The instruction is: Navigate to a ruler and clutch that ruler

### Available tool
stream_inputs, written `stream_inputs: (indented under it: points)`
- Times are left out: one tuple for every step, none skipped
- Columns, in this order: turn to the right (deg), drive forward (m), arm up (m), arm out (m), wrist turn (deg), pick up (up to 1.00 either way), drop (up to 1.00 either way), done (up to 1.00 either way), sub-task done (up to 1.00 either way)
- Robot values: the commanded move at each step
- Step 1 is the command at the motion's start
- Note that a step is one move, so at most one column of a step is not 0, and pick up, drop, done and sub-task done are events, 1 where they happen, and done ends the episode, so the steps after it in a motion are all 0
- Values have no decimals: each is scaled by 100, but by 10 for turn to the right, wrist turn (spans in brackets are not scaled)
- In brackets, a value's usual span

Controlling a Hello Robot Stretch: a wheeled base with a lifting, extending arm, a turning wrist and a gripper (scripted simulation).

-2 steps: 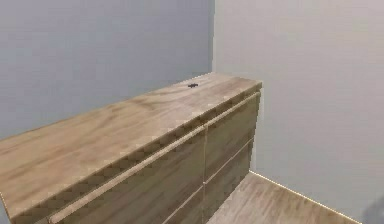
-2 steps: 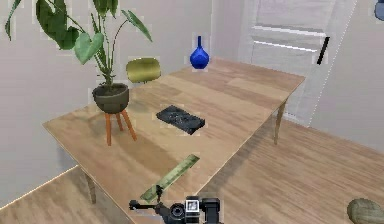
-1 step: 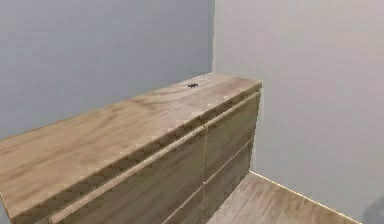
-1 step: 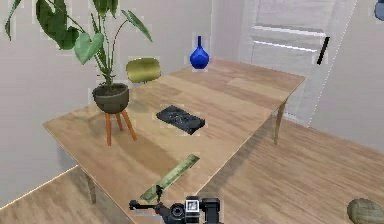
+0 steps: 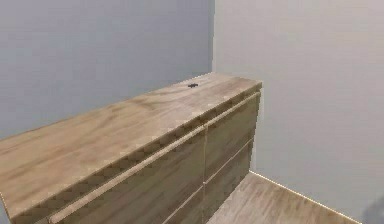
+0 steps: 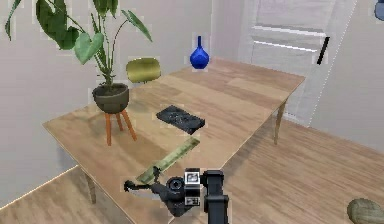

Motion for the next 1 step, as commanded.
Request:
stream_inputs:
  points:
    - [0, 0, 0, 0, 0, 0, 0, 100, 0]
